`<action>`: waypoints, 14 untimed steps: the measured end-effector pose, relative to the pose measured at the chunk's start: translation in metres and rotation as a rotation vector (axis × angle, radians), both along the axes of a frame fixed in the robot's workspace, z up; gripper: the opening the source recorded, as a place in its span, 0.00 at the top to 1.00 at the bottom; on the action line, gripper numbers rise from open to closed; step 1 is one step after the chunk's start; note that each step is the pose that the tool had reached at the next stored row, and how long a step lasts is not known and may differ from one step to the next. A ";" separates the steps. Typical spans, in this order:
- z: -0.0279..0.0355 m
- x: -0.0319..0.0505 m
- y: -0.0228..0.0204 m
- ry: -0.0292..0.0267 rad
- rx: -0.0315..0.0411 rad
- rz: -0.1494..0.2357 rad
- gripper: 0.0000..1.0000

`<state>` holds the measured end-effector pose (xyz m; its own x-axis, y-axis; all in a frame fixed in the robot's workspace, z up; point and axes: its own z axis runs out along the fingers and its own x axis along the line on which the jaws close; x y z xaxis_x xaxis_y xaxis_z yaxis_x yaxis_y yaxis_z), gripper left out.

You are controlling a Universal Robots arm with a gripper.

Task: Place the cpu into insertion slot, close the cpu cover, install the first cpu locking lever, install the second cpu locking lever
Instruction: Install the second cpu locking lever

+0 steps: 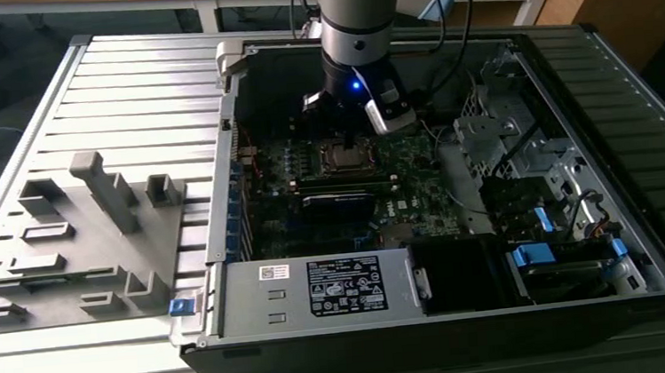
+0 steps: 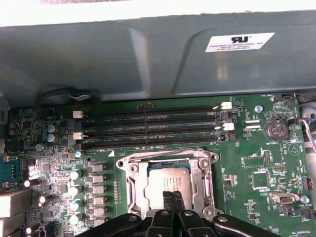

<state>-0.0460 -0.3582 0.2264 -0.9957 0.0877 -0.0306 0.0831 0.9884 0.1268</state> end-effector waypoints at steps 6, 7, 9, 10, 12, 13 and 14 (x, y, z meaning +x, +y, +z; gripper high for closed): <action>0.0008 0.0002 0.0001 -0.0001 0.0002 0.000 0.89; 0.0008 0.0002 0.0001 -0.0001 0.0002 0.000 0.89; 0.0010 0.0002 0.0000 0.0000 0.0001 0.000 0.89; 0.0011 0.0002 0.0000 0.0000 0.0000 0.000 0.89; 0.0015 0.0002 0.0000 0.0001 -0.0002 0.000 0.89; 0.0026 0.0002 0.0000 0.0000 0.0000 0.000 0.89; 0.0038 0.0002 0.0000 0.0000 0.0000 0.000 0.89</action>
